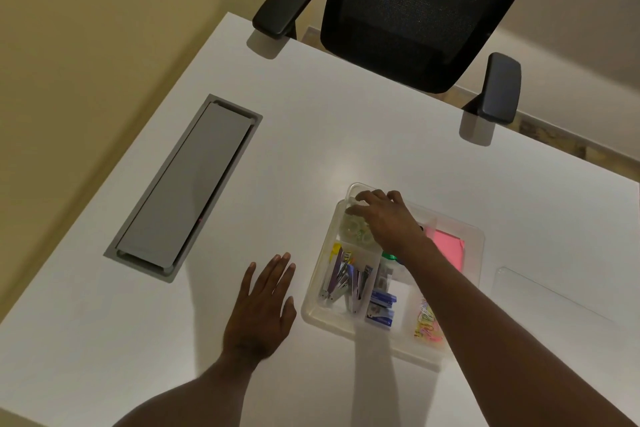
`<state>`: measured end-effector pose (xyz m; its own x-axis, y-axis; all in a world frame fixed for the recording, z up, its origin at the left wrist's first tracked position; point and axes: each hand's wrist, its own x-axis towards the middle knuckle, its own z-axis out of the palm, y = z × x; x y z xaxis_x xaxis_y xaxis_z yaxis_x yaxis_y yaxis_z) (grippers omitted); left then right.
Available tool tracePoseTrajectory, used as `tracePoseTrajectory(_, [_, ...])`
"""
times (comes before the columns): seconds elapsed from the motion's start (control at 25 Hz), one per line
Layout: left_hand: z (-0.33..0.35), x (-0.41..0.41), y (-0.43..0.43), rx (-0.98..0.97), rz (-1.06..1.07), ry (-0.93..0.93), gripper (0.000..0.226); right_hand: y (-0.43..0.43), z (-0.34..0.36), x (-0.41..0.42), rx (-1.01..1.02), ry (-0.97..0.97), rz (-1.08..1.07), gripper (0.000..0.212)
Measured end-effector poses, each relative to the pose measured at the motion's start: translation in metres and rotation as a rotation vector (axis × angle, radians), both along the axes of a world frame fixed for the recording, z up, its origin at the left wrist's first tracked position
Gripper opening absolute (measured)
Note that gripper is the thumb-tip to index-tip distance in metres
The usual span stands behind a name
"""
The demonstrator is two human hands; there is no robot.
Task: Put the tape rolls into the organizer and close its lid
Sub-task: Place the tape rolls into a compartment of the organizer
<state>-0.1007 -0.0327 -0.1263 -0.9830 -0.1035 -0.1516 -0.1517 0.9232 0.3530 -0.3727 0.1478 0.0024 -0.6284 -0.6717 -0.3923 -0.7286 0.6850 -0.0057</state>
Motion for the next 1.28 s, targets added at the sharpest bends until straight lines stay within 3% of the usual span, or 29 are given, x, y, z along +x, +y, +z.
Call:
tracePoseTrajectory(0.32, [0.0009,0.0002,0.0004,0.000,0.008,-0.011,0.063,0.0044,-0.0021,0.0001,0.071,0.110,0.065,0.048])
tracePoseTrajectory(0.52, [-0.0007,-0.0001,0.0003,0.001,0.010,-0.014,0.064,0.0022,-0.0001,-0.0012,0.048,0.099,0.084,0.056])
tracePoseTrajectory(0.88, [-0.0027,0.0009,0.0002,0.006,0.010,0.010,0.065,-0.0004,0.0040,-0.0035,0.108,0.163,0.101,0.036])
tracePoseTrajectory(1.08, [-0.0024,0.0006,0.0005,0.011,0.014,0.015,0.065,0.0017,0.0050,-0.0063,0.148,0.139,0.128,0.047])
tracePoseTrajectory(1.28, [-0.0038,0.0011,-0.0001,0.015,0.010,0.015,0.065,0.0016,0.0039,-0.0065,0.153,0.152,0.115,0.041])
